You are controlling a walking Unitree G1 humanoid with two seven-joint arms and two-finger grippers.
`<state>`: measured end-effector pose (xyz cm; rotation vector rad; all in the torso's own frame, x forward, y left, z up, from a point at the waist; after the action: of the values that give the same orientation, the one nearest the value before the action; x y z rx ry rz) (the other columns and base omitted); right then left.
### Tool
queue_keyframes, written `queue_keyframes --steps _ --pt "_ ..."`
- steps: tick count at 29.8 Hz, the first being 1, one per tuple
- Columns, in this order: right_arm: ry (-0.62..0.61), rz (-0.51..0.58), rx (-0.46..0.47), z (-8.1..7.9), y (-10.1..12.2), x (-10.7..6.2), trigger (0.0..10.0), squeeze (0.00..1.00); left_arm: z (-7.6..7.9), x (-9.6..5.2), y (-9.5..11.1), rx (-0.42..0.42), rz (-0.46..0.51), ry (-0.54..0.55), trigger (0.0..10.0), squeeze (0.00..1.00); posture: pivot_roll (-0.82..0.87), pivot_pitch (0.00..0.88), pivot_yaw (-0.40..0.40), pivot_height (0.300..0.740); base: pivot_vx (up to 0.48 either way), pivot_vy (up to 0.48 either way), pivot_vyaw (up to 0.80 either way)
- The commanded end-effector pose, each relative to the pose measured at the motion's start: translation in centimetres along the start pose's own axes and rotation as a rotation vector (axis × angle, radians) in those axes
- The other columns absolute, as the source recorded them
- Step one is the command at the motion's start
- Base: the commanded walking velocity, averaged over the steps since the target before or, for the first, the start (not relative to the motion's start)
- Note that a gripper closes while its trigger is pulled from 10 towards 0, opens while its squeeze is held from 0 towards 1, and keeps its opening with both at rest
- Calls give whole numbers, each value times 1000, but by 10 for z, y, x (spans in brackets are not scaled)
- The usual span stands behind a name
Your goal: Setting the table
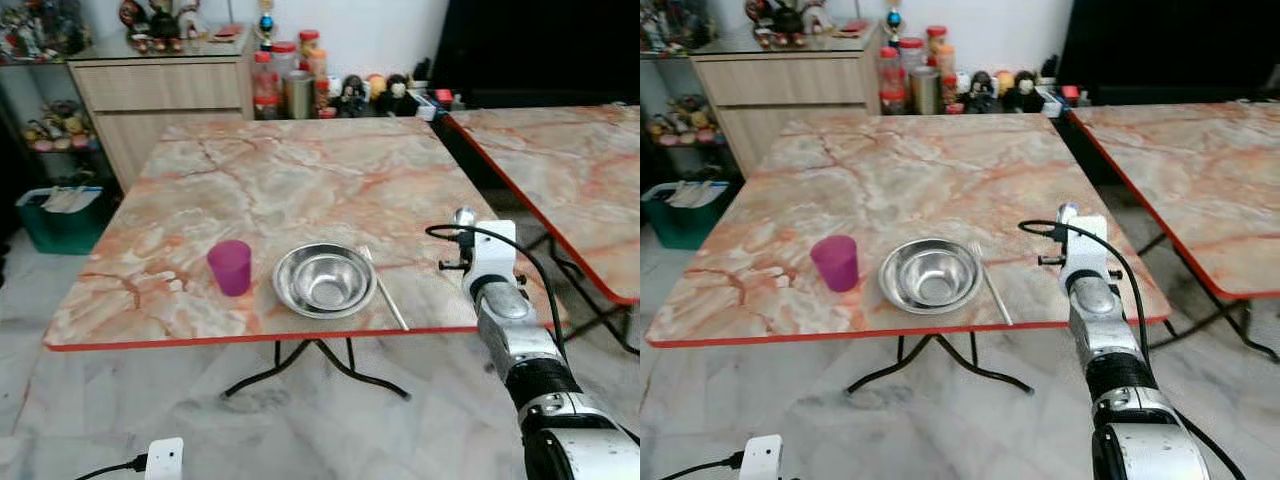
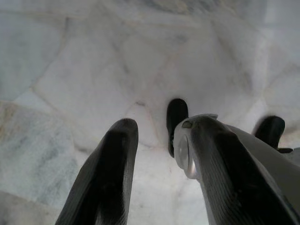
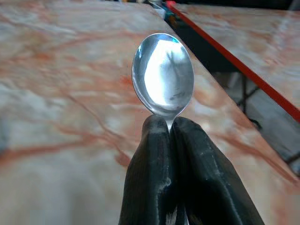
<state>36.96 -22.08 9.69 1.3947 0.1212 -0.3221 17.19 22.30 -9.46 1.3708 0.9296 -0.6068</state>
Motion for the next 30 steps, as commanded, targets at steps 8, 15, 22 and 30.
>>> queue_keyframes --steps 8,15,22,30 --pt "81 38 6 -18 17 4 10000 0 1 0 0 -15 3 -5 10000 0 86 0 -25 728 0 0 0" --pt "109 54 -2 -31 16 2 10000 0 0 0 2 -15 10 8 10000 0 84 0 -22 728 80 0 0" --pt "151 55 -6 -42 15 1 10000 0 0 1 3 -16 9 9 10000 0 89 0 -22 728 302 0 403" --pt "170 72 -27 -47 20 1 10000 0 0 1 4 -15 9 9 10000 0 82 0 -21 728 301 0 577"
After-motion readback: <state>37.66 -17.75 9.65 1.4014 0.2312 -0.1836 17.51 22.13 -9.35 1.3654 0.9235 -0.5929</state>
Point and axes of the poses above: a point about 5 cm out from each wrist's last joint towards the gripper, its own x axis pointing out of the wrist towards the gripper, its own y axis along the axis of the wrist's last joint, z = x × y, the point moved 1 cm from there along x, pointing out of the wrist towards the gripper, and after that the axes turned 1 degree about -x, right-handed, at the moved point
